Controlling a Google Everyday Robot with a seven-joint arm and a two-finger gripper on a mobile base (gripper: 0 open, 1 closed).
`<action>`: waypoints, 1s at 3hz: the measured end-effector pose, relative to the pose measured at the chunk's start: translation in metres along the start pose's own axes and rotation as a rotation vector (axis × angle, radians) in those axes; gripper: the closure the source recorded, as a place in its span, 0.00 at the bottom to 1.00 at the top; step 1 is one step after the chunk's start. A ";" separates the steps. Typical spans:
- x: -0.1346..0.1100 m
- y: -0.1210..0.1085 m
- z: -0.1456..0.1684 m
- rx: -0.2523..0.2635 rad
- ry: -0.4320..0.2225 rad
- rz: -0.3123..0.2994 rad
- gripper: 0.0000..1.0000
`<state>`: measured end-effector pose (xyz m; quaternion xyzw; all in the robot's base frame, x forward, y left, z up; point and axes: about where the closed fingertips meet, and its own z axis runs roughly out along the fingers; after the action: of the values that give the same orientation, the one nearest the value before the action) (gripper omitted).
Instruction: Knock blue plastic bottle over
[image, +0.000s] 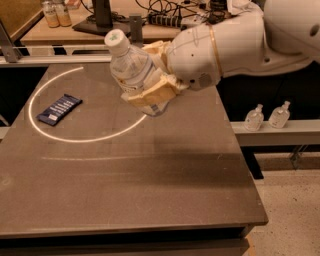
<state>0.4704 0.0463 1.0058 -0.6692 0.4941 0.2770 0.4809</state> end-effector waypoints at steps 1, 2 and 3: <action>0.002 0.014 0.001 -0.139 0.219 -0.053 1.00; 0.031 0.035 0.007 -0.315 0.428 -0.094 1.00; 0.064 0.046 0.004 -0.385 0.620 -0.123 1.00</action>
Offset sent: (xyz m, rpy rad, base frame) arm -0.0054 -0.0596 -0.0961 -0.9828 0.0024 0.2007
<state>0.4511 0.0229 0.9331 -0.8280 0.5141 0.1197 0.1894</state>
